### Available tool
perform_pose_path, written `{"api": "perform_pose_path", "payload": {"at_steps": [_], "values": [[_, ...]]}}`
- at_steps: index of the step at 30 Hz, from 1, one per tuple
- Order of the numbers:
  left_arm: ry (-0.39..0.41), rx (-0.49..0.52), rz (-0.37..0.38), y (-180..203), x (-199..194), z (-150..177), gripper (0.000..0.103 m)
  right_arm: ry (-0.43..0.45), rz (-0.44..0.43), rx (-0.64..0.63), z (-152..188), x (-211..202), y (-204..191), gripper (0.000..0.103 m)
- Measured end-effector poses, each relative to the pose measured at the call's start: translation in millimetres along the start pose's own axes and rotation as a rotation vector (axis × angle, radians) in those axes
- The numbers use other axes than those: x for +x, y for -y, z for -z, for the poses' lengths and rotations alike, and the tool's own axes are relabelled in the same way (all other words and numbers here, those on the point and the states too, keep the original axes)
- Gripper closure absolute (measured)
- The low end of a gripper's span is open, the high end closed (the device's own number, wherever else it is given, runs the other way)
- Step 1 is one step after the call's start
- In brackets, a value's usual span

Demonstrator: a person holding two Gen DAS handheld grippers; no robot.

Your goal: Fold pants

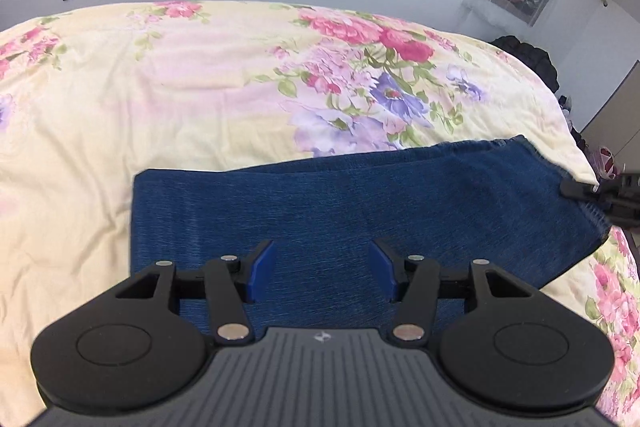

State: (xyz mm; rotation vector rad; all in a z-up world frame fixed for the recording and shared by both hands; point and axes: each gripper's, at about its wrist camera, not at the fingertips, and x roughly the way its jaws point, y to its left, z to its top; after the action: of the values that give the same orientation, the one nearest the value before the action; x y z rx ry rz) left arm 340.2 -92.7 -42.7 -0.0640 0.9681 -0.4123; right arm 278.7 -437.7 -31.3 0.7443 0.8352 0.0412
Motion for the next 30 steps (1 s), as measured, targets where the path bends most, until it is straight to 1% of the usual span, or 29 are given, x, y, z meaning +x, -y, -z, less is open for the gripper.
{"api": "perform_pose_path", "payload": {"at_steps": [6,8,10,13,16,18,20,22,23,24,26,30], "values": [[0.008,-0.027,-0.014,-15.7,-2.1,5.5,0.040,0.073,0.070,-0.242,-47.0,-26.0,-69.3,0.100],[0.005,-0.036,-0.015,-20.4,1.6,8.4,0.040,0.098,0.100,-0.317,-61.4,-36.7,-84.1,0.100],[-0.001,-0.036,-0.016,-25.1,8.0,11.6,0.040,0.121,0.136,-0.376,-72.2,-46.8,-87.9,0.100],[-0.021,-0.038,-0.028,-30.6,22.8,15.2,0.040,0.131,0.217,-0.402,-89.5,-45.5,-68.9,0.100],[-0.048,-0.057,-0.033,-36.0,40.6,18.2,0.040,0.116,0.348,-0.382,-99.2,-21.1,-21.7,0.100],[-0.064,-0.065,-0.034,-38.4,51.2,21.0,0.040,0.090,0.402,-0.325,-98.8,0.5,15.4,0.100],[-0.081,-0.066,-0.037,-39.2,59.4,23.1,0.040,0.036,0.436,-0.265,-91.1,28.2,54.5,0.100],[-0.088,-0.053,-0.048,-40.0,64.0,24.7,0.040,0.020,0.493,-0.268,-83.6,45.8,76.8,0.100],[-0.090,-0.045,-0.057,-40.2,65.3,24.5,0.040,0.016,0.499,-0.261,-80.9,50.6,86.4,0.100],[-0.089,-0.037,-0.064,-40.9,66.4,24.1,0.040,0.012,0.497,-0.252,-80.3,52.8,94.0,0.100],[-0.085,-0.033,-0.067,-43.0,67.5,23.5,0.040,0.016,0.485,-0.272,-80.2,52.0,95.1,0.100],[-0.069,-0.051,-0.068,-46.1,67.6,20.4,0.040,0.056,0.463,-0.352,-81.7,32.7,67.6,0.101]]}}
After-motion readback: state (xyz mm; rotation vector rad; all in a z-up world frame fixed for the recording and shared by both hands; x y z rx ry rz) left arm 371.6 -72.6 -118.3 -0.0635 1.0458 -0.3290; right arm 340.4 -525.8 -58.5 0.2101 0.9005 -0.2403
